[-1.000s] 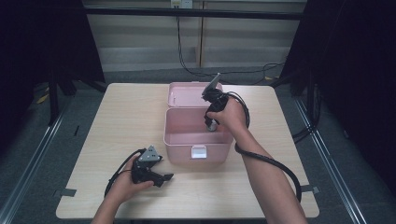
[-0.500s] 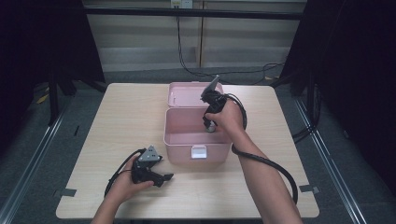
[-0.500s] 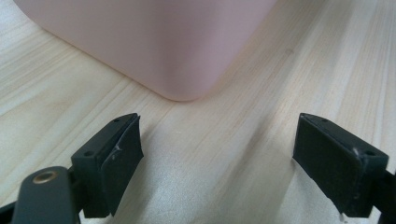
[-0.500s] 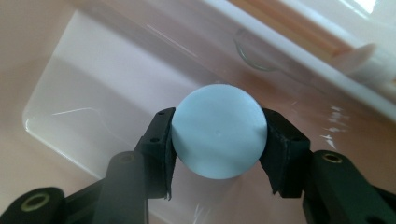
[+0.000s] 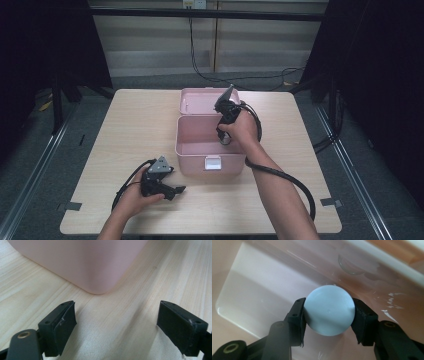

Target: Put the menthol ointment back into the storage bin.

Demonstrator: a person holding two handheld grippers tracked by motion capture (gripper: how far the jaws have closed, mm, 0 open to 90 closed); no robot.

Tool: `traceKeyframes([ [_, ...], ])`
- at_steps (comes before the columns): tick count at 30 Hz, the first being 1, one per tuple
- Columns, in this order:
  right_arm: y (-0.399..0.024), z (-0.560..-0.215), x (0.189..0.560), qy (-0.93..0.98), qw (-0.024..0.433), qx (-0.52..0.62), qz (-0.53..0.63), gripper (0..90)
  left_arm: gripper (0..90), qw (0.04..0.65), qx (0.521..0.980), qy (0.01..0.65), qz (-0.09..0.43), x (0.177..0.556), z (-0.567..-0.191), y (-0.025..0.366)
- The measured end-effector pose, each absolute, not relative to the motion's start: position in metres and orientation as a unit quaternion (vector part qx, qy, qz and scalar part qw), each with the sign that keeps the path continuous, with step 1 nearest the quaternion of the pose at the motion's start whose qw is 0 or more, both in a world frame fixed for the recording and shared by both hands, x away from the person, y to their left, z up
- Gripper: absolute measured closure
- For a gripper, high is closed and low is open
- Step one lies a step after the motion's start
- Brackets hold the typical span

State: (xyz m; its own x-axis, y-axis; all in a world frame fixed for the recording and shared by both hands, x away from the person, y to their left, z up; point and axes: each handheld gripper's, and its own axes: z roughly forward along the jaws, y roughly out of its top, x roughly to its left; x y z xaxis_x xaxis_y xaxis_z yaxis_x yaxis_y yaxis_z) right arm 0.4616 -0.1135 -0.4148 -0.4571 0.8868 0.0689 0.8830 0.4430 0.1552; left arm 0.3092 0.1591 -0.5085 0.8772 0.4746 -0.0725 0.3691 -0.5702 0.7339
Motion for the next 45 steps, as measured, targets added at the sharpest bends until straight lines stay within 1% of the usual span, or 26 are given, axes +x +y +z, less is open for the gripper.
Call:
traceKeyframes([
  [16, -0.112, -0.426, 0.461, 0.85, 0.011, 0.52, 0.08, 50.2, 15.0, 0.398, 0.883, 0.238, 0.068, 0.309, -0.509, 0.159],
  [45, -0.103, -0.432, 0.464, 0.843, 0.013, 0.532, 0.08, 50.1, 15.0, 0.397, 0.883, 0.239, 0.066, 0.309, -0.508, 0.159],
])
